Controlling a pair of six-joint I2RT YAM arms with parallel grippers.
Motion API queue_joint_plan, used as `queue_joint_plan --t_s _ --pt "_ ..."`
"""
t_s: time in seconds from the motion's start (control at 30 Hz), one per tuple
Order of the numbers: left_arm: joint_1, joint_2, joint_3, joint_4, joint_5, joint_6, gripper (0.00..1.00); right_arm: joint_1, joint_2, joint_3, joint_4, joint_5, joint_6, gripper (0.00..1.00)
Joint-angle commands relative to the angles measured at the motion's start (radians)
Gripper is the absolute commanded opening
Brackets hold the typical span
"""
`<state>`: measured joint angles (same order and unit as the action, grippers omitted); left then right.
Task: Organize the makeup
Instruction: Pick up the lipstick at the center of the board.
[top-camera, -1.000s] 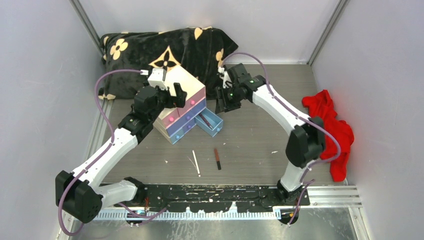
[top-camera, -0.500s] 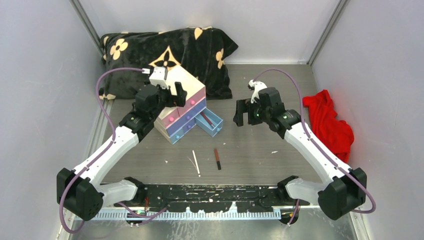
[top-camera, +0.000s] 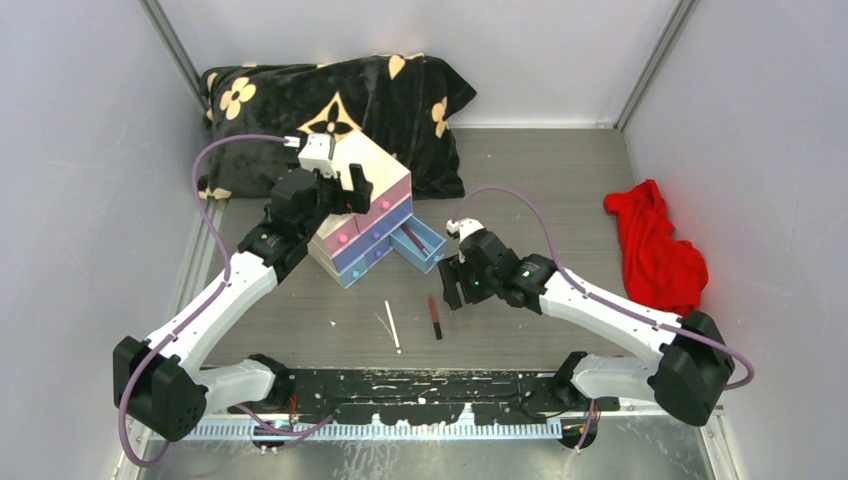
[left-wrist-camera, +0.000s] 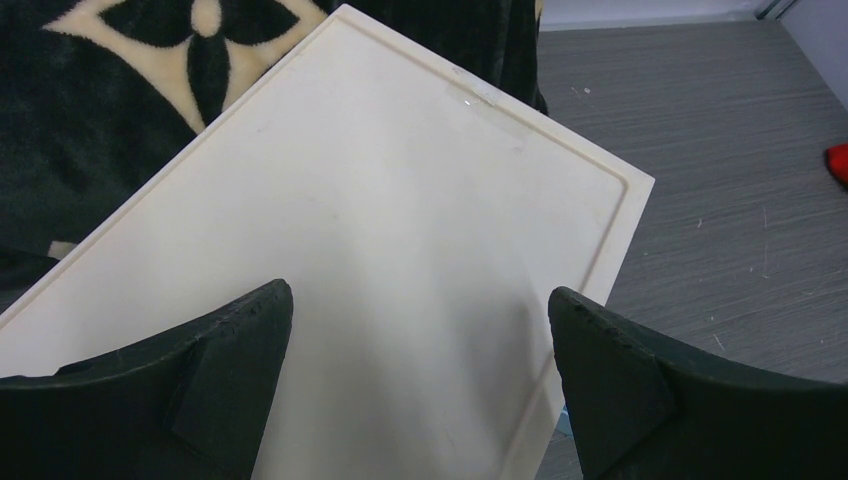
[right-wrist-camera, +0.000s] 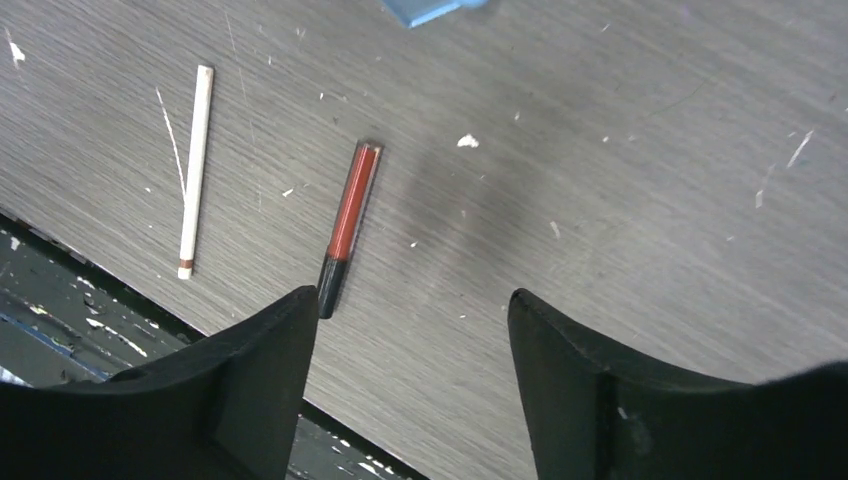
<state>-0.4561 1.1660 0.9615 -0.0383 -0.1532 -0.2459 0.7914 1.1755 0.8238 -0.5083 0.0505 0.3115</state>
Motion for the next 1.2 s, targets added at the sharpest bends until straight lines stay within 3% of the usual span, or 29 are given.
queue_joint_plan --t_s 0.0,0.2,0.47,1.17 --pt "0.006 0.037 -0.022 -0.182 -0.008 -0.013 0.99 0.079 0.033 -0.025 0.051 0.117 0.146 0.72" --pt "0.006 0.018 -0.041 -0.172 0.002 -0.016 0.99 0.172 0.128 -0.052 0.113 0.226 0.227 0.69" --pt "0.005 0.004 -0.055 -0.17 0.01 -0.015 0.99 0.267 0.369 0.053 0.134 0.302 0.28 0.69" --pt "0.007 -0.02 -0.076 -0.162 0.002 -0.013 0.99 0.261 0.397 0.054 0.073 0.357 0.233 0.69"
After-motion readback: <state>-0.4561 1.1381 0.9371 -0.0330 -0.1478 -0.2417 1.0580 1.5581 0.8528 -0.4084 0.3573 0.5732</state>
